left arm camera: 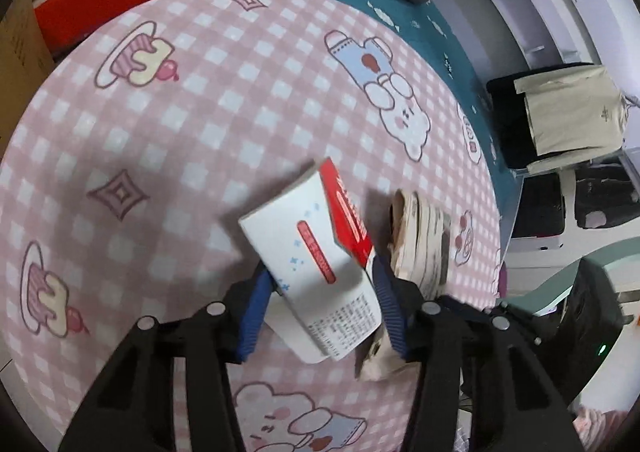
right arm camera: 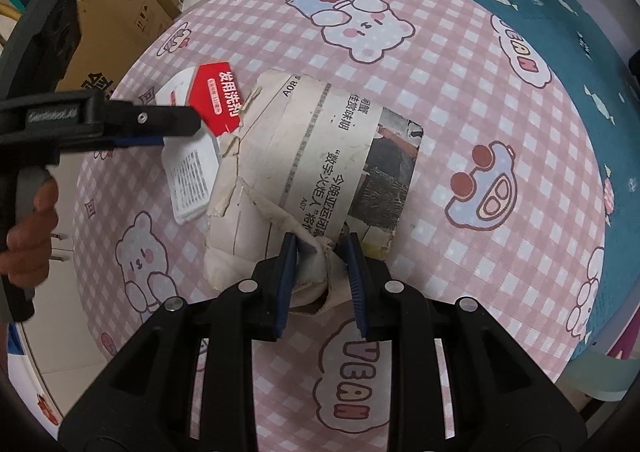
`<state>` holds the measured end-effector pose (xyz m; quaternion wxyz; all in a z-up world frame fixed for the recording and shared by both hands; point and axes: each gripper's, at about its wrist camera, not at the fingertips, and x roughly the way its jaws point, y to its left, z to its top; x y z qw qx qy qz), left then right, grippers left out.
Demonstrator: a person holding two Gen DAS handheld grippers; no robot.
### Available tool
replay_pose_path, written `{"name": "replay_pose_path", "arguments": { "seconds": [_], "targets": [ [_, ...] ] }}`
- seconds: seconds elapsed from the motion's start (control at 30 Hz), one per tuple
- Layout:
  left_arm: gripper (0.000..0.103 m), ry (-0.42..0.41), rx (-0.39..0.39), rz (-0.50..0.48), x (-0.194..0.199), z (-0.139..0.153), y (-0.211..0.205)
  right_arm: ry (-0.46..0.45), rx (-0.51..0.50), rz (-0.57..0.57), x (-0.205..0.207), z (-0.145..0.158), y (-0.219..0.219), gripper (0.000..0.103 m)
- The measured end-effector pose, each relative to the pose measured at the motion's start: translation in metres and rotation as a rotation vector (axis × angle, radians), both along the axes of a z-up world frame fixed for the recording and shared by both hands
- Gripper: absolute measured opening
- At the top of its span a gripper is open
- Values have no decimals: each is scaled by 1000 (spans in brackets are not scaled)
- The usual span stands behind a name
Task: Collect trash
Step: 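Lift the white box and folded paper with the left gripper, then carry both items to the blue wastebasket and open both grippers over it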
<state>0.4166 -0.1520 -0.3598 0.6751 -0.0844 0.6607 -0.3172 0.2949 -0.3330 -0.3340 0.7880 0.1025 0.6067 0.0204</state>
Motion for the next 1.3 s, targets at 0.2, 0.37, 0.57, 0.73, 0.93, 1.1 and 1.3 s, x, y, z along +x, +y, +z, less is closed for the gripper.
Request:
{"name": "replay_pose_path", "arguments": {
  "seconds": [0.2,0.37,0.57,0.73,0.93,1.1,1.3],
  "targets": [
    [33,28,-97,94,-11,0,-3,-9,-16,1,2,1,4,24],
    [20,12,-131,91,-30,3,-15,-7,-21,0,3,1,9,24],
    [10,-21,-146,114,-44,19,-6,-13,-1,-12,1,4,11,23],
    [7,-77,-118,134,-51,37,10,-35,15,12,2,14,29,22],
    [6,-122,-56,187,-58,54,51,-58,42,60,11,26,63,22],
    [6,-158,-12,235,-63,66,92,-69,55,119,20,34,102,21],
    [6,-187,24,304,-70,79,149,-80,65,183,22,41,153,21]
  ]
}}
